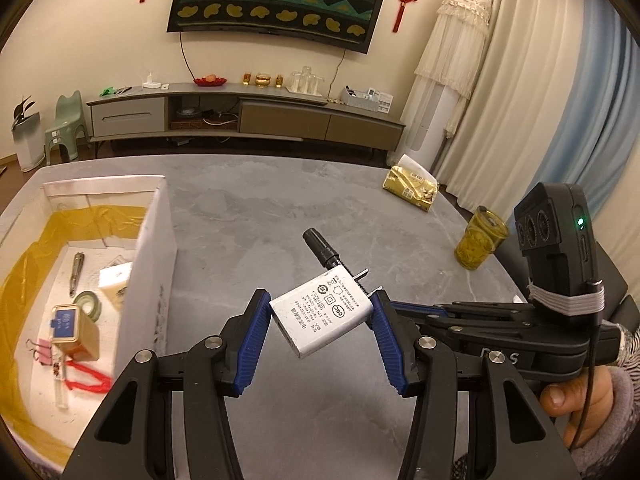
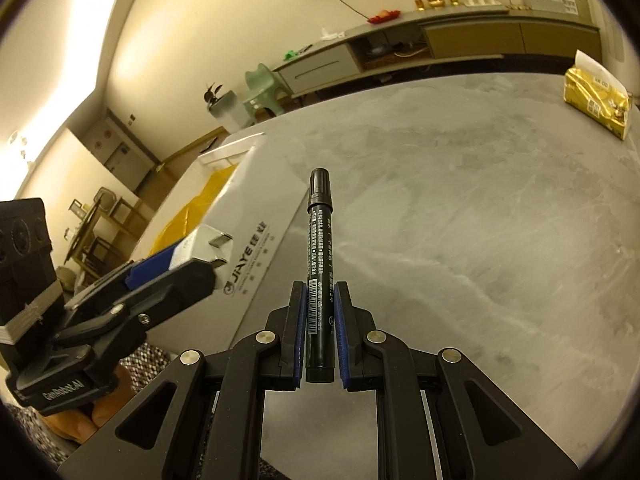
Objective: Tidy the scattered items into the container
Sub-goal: 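Carry the white charger and black marker with both tools over the white box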
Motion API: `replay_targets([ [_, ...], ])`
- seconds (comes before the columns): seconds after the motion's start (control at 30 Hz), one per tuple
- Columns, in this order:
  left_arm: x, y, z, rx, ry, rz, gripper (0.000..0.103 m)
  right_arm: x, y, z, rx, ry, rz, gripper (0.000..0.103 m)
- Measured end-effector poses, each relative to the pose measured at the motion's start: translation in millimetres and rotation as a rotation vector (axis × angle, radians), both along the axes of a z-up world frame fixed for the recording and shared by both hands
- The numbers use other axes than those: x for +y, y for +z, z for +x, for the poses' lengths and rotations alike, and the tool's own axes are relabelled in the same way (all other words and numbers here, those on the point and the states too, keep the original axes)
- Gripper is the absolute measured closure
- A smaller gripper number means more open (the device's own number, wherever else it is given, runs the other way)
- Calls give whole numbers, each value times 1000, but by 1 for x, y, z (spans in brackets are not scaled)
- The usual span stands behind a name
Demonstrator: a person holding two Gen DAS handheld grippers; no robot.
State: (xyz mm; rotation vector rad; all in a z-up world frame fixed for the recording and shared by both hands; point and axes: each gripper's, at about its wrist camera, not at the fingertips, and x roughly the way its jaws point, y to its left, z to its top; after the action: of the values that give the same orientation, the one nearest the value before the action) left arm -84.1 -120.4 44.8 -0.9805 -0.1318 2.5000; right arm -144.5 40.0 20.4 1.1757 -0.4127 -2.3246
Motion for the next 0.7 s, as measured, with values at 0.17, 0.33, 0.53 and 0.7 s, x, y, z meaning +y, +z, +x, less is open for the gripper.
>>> replay_targets([
  [0.17, -11, 12, 15, 15, -5, 15, 50, -13, 6, 19, 19, 8, -2, 89],
  [0.33, -18, 20, 29, 32, -12, 28, 50, -25, 13, 36, 44, 15, 5, 89],
  [0.53, -29, 26, 40, 43, -14, 43, 50, -37, 23, 49, 63, 26, 0, 89],
  [0.7, -46, 31, 48, 53, 3, 55, 50, -51, 33, 57, 77, 47, -6, 89],
])
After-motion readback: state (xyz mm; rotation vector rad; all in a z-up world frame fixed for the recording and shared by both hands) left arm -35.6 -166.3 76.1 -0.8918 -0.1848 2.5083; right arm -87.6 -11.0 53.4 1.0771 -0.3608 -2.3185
